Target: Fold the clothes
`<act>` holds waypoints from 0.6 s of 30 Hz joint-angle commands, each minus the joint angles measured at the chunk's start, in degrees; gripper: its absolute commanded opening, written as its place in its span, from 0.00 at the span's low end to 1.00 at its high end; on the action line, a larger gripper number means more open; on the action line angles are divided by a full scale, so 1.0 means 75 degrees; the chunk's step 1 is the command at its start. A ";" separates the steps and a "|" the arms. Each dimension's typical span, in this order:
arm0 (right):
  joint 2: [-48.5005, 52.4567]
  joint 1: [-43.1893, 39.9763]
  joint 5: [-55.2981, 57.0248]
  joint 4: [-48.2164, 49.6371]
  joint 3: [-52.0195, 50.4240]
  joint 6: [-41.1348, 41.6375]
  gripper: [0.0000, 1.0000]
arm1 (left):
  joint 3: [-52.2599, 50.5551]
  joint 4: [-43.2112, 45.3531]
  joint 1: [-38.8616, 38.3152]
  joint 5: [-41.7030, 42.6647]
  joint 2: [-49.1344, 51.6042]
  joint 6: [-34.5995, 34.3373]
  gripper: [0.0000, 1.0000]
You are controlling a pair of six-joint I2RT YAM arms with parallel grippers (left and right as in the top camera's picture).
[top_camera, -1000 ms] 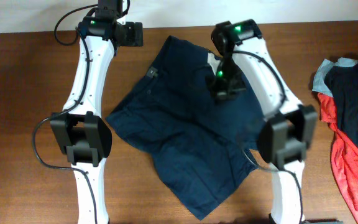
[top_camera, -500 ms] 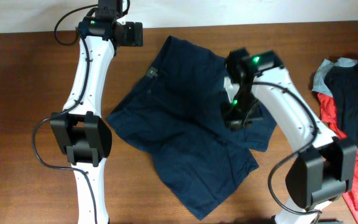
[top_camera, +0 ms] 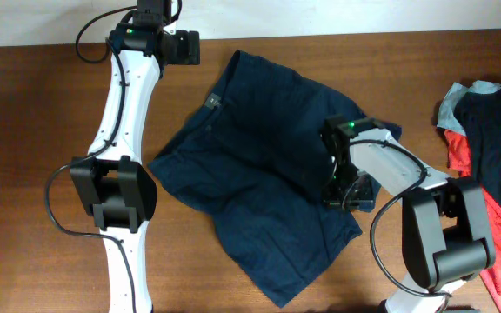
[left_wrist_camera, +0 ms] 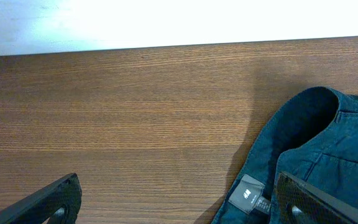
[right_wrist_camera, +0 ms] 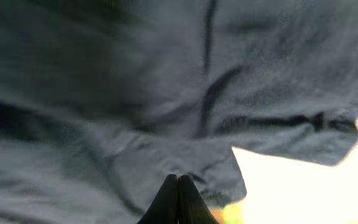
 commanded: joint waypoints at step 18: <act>0.0023 -0.0405 0.0787 0.1632 -0.1204 0.0560 0.07 | 0.0009 -0.0009 0.0012 -0.0023 0.0044 0.0122 0.99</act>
